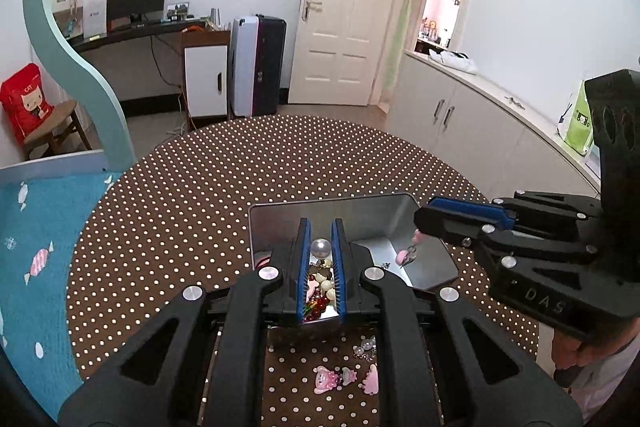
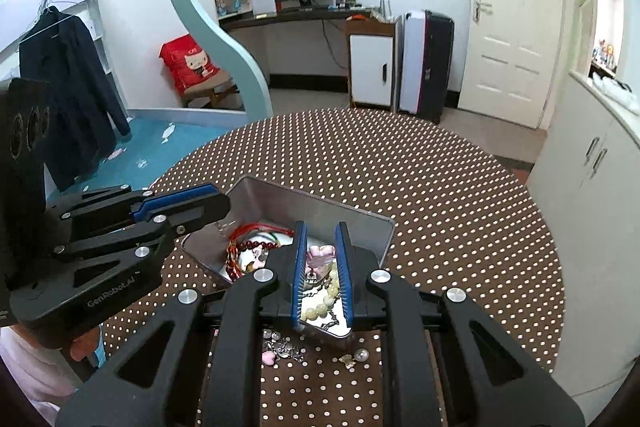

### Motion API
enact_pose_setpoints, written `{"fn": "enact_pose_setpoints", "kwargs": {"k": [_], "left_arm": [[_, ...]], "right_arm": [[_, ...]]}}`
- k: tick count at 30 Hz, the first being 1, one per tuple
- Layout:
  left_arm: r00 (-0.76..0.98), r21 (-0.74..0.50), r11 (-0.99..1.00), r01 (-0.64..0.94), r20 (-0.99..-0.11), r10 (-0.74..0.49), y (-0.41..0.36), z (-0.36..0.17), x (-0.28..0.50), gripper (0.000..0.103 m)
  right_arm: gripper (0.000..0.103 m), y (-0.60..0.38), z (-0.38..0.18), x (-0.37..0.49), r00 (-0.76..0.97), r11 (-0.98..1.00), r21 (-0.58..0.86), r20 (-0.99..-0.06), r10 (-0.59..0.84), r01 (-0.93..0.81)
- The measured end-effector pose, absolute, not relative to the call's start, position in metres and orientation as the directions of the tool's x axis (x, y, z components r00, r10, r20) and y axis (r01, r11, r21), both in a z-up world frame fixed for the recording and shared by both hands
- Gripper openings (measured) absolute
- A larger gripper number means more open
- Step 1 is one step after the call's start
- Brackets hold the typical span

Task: Organize jewelry
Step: 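Carry both held items over the grey box, then open both grippers to drop the earring and charm into the box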

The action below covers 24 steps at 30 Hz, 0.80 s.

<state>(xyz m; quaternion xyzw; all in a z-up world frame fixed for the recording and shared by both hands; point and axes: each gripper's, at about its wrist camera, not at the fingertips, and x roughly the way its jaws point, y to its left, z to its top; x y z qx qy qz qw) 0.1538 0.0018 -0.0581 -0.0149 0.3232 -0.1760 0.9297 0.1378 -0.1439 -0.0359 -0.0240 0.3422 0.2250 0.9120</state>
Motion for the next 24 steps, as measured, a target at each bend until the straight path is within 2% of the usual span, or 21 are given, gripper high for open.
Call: {"fn": "enact_pose_setpoints", "kwargs": {"k": [6, 12, 14, 16, 19, 20, 24], "left_arm": [[0.710, -0.151, 0.936, 0.318, -0.616, -0.341, -0.004, -0.065, 0.165, 0.010], [0.708, -0.156, 0.934, 0.322, -0.615, -0.347, -0.001, -0.066, 0.168, 0.010], [0.708, -0.150, 0.934, 0.324, -0.616, -0.345, -0.002, -0.067, 0.168, 0.011], [0.710, -0.144, 0.937, 0.320, -0.618, -0.337, -0.002, -0.068, 0.167, 0.012], [0.711, -0.151, 0.939, 0.310, -0.619, -0.334, -0.001, -0.069, 0.160, 0.029], [0.714, -0.146, 0.940, 0.309, -0.617, -0.331, -0.001, -0.069, 0.159, 0.029], [0.716, -0.147, 0.939, 0.311, -0.614, -0.333, 0.000, -0.067, 0.154, 0.029]], "right_arm": [[0.015, -0.145, -0.043, 0.142, 0.644, 0.908, 0.126, -0.666, 0.376, -0.399], [0.025, -0.146, -0.044, 0.143, 0.640, 0.916, 0.132, -0.678, 0.363, -0.379], [0.032, -0.147, -0.045, 0.144, 0.641, 0.923, 0.128, -0.684, 0.348, -0.364], [0.033, -0.148, -0.045, 0.143, 0.638, 0.923, 0.132, -0.687, 0.348, -0.361], [0.038, -0.149, -0.045, 0.141, 0.642, 0.924, 0.125, -0.686, 0.343, -0.361], [0.042, -0.149, -0.044, 0.140, 0.646, 0.927, 0.121, -0.685, 0.337, -0.356], [0.045, -0.153, -0.043, 0.137, 0.648, 0.926, 0.119, -0.682, 0.338, -0.357]]}}
